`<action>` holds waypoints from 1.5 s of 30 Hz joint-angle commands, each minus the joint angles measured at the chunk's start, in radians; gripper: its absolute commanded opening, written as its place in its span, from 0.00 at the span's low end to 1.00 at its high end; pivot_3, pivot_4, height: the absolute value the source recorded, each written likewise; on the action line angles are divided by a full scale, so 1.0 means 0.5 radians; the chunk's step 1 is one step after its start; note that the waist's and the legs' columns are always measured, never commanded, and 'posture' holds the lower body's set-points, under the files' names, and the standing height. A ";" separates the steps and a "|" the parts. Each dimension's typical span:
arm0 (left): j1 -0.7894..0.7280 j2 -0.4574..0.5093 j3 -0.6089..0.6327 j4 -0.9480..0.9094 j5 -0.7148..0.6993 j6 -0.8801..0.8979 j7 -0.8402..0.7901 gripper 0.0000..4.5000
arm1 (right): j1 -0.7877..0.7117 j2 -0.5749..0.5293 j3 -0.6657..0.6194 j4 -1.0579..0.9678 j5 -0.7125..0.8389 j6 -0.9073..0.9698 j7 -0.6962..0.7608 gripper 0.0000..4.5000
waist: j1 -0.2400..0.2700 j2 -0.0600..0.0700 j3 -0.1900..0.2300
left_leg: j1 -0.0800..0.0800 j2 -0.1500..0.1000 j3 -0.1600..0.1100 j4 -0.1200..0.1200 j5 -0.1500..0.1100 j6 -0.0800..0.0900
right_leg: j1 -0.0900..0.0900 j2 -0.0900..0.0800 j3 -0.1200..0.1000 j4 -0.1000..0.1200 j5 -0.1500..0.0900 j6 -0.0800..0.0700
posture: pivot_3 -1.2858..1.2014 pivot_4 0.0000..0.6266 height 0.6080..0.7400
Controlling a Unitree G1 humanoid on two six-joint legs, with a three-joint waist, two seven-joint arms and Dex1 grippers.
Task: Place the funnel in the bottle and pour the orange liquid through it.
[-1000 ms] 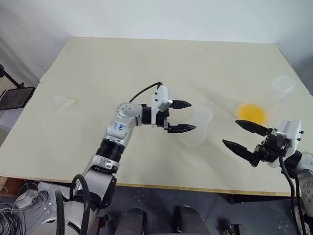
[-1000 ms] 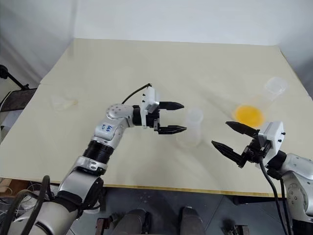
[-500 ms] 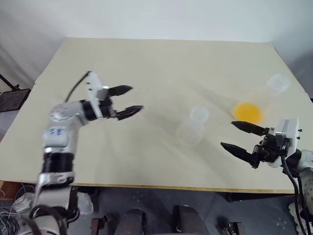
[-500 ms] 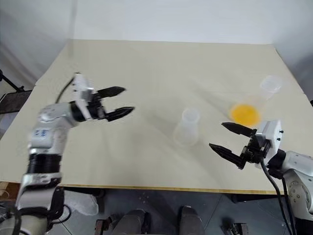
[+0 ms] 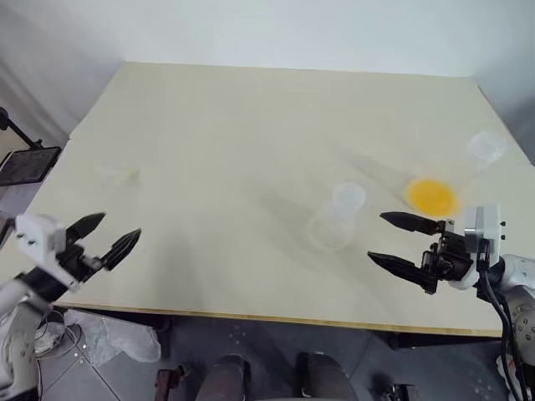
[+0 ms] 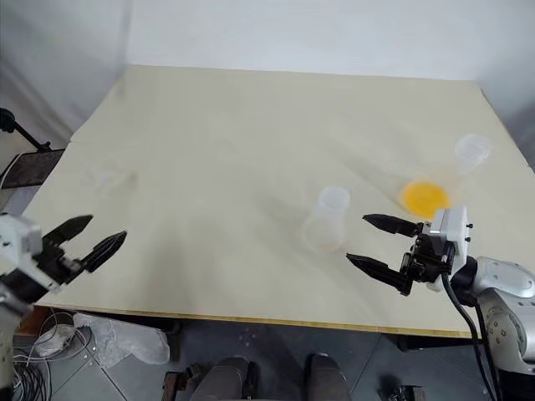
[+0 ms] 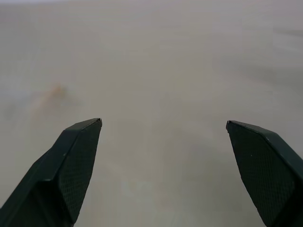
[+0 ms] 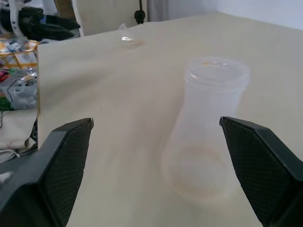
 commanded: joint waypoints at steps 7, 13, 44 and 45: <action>-0.177 0.188 0.120 0.233 0.058 -0.109 0.252 0.99 | -0.065 -0.023 -0.039 0.185 -0.029 -0.190 0.208 1.00 | -0.015 0.000 0.000 | 0.001 0.000 0.001 -0.001 0.000 0.000 | -0.002 0.001 0.000 0.002 0.000 0.000 | 0.52 0.24 1.00; -0.569 0.353 -0.003 0.758 0.118 -0.218 0.285 0.99 | -0.092 -0.018 -0.028 0.214 -0.033 -0.214 0.258 1.00 | -0.013 0.000 0.000 | 0.000 -0.001 0.002 -0.001 0.000 0.000 | -0.002 0.000 -0.001 0.004 0.000 0.000 | 0.52 0.24 1.00; -2.033 0.478 -0.617 3.035 0.550 -1.011 0.251 0.99 | -0.020 -0.102 -0.115 -0.263 0.084 0.074 -0.070 1.00 | -0.014 -0.004 -0.001 | 0.000 -0.004 0.012 0.001 0.000 0.001 | -0.010 0.010 -0.026 0.024 0.001 0.001 | 0.52 0.24 1.00; -2.051 0.476 -0.620 3.056 0.556 -1.019 0.268 0.99 | -0.020 -0.109 -0.122 -0.285 0.096 0.092 -0.088 1.00 | -0.015 -0.004 -0.001 | 0.000 -0.004 0.012 0.001 0.000 0.001 | -0.010 0.010 -0.026 0.025 0.001 0.001 | 0.52 0.24 1.00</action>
